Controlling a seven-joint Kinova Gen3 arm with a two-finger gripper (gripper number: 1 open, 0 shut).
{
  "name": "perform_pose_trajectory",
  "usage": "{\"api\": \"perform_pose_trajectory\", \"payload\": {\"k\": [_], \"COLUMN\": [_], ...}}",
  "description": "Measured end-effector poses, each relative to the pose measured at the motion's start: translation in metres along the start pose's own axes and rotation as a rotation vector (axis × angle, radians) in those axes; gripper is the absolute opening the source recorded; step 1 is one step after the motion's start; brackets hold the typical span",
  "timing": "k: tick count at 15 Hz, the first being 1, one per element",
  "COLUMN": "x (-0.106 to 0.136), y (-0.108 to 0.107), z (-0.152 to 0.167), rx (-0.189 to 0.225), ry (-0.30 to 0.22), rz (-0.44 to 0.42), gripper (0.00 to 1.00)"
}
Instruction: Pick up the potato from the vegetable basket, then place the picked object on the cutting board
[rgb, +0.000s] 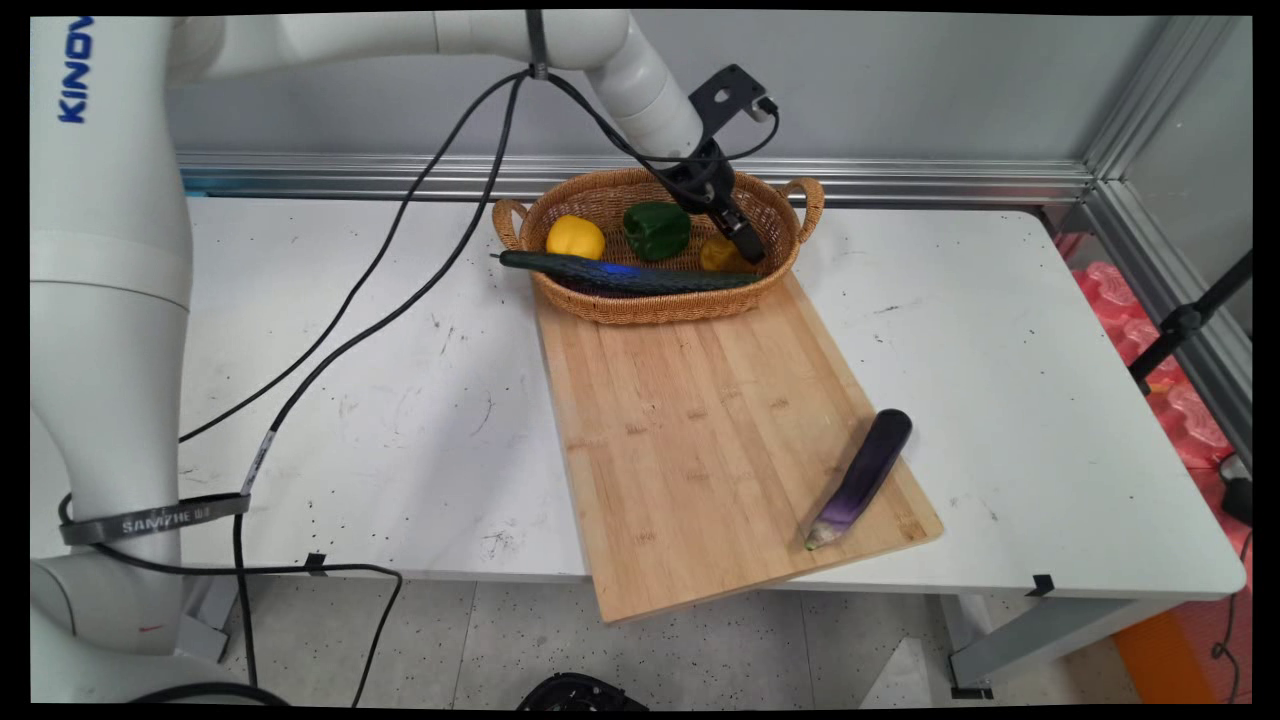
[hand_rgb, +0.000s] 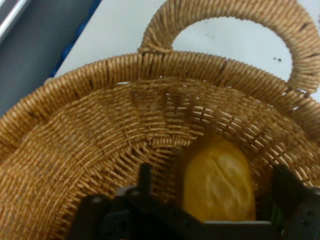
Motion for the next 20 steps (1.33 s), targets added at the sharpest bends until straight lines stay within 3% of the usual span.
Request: {"api": "perform_pose_trajectory", "payload": {"k": [1, 9, 15, 20], "x": [0.001, 0.003, 0.007, 0.007], "y": [0.0, 0.002, 0.0, 0.008], "z": [0.003, 0.005, -0.03, -0.084], "rx": [0.001, 0.01, 0.038, 0.048], "ry": [-0.005, -0.023, -0.003, 0.023], "rz": [-0.006, -0.025, -0.02, 0.033], "gripper": [0.0, 0.0, 0.0, 0.0]}}
